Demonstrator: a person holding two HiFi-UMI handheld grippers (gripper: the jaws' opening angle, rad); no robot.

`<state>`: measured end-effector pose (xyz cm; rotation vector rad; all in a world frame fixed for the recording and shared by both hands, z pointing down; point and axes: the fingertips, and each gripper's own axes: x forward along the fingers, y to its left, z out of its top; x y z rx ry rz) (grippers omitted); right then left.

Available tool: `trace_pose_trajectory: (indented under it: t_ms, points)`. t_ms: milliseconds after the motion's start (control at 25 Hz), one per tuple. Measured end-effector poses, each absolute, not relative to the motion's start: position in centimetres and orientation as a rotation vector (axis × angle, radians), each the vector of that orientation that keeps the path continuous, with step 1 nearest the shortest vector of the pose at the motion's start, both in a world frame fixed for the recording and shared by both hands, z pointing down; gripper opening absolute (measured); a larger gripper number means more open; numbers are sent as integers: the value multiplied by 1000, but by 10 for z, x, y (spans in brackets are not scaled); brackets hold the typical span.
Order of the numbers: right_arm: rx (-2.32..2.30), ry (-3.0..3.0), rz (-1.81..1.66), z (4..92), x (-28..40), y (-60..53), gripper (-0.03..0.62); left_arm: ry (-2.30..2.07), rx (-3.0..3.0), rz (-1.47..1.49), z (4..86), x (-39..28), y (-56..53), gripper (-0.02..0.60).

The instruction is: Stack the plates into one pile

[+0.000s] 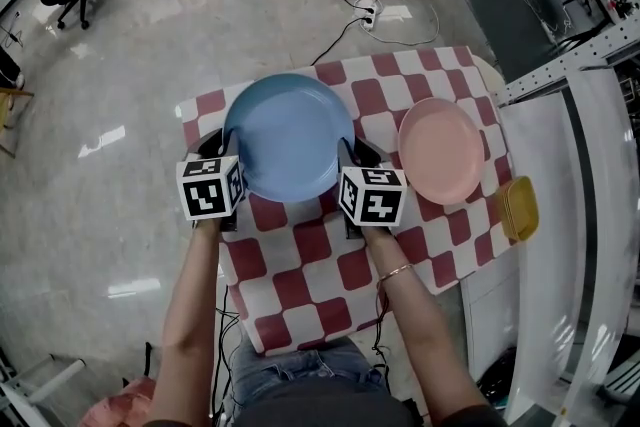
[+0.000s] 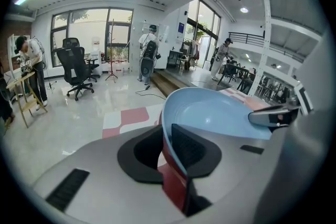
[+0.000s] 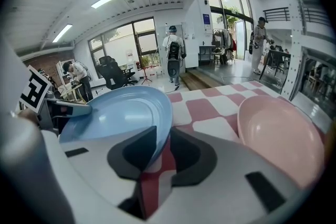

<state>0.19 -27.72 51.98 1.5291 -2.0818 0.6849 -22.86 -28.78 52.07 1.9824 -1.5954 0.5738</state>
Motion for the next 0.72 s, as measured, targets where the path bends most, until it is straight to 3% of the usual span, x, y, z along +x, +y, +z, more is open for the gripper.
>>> trace_pose_trajectory:
  t_ms: [400,720]
  points:
    - [1556,-2078,652,524,3,-282,80,-1607,2000,547,521,-228,-289,71]
    - [1595,-2086,587,518,6,-282,80,-1607,2025,584,520,-223,-287,122]
